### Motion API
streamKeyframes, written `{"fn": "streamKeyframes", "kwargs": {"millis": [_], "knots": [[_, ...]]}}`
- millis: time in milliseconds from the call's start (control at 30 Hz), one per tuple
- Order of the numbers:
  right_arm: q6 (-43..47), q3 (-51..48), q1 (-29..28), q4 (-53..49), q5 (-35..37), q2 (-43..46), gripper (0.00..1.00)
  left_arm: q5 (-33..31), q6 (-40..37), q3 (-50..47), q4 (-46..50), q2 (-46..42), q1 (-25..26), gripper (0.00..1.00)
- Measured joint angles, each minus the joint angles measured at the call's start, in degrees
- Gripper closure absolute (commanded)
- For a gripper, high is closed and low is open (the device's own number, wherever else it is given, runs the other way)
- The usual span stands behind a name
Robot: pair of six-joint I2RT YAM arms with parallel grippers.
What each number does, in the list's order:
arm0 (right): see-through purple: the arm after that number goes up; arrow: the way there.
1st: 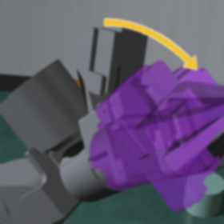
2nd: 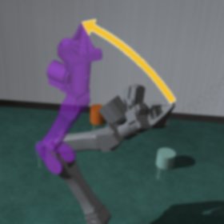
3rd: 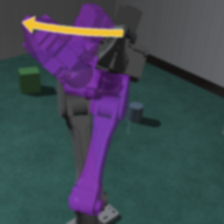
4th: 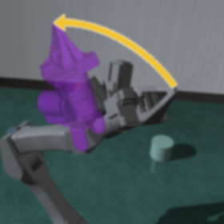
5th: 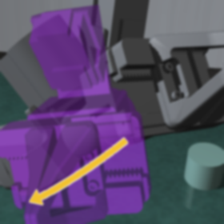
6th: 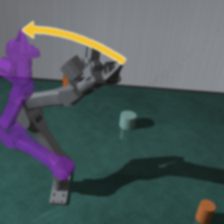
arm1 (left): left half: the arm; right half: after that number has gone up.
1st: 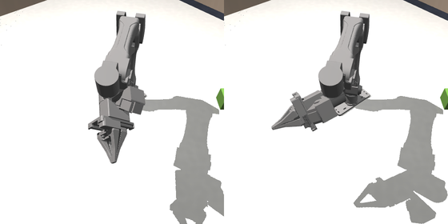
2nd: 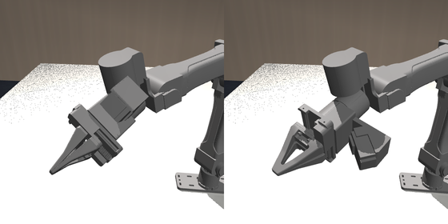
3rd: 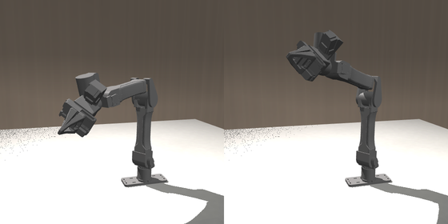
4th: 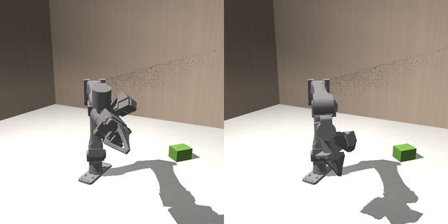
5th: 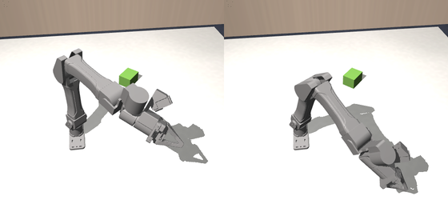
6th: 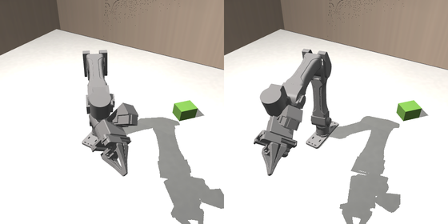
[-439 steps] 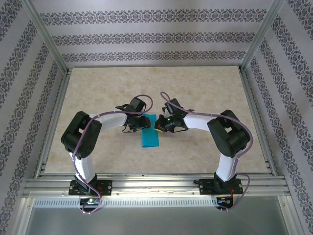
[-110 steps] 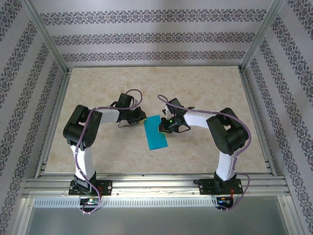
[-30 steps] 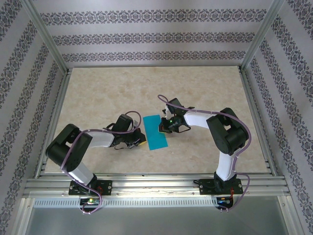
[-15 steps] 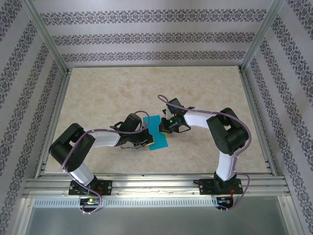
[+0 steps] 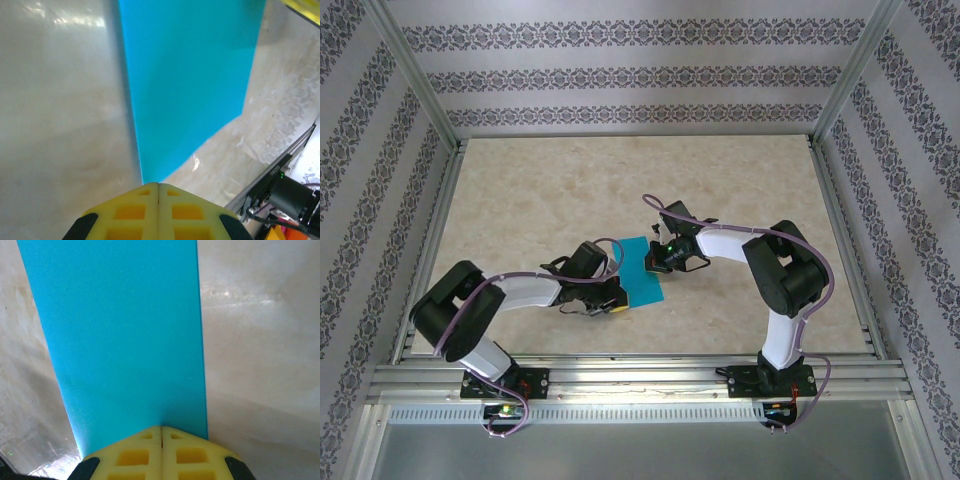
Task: Fold a paper plane with a square sheet of paper (pick it up from the middle)
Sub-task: First fold the square sheet of paper in half at the center of the table.
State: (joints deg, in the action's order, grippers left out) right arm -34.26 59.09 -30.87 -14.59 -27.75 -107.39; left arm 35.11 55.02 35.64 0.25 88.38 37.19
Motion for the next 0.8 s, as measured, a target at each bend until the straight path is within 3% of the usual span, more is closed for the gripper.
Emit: {"fn": "streamKeyframes", "kwargs": {"millis": [233,433,633,800], "knots": [[1.2,0.3,0.0,-0.5,-0.5,0.0,1.0,-2.8,-5.5,8.7,6.5,-4.5,-1.1,0.95],[1.7,0.3,0.0,-3.1,-1.4,2.1,0.99,-2.7,-6.4,14.9,4.8,2.2,-9.6,0.95],[0.1,-2.6,0.1,-2.6,-0.5,11.3,0.97,-2.5,-6.7,20.8,4.7,12.0,-11.8,0.94],[-2.8,-11.5,1.1,0.3,5.5,22.4,1.0,-2.8,-8.7,26.1,5.2,16.3,-11.8,0.94]]}}
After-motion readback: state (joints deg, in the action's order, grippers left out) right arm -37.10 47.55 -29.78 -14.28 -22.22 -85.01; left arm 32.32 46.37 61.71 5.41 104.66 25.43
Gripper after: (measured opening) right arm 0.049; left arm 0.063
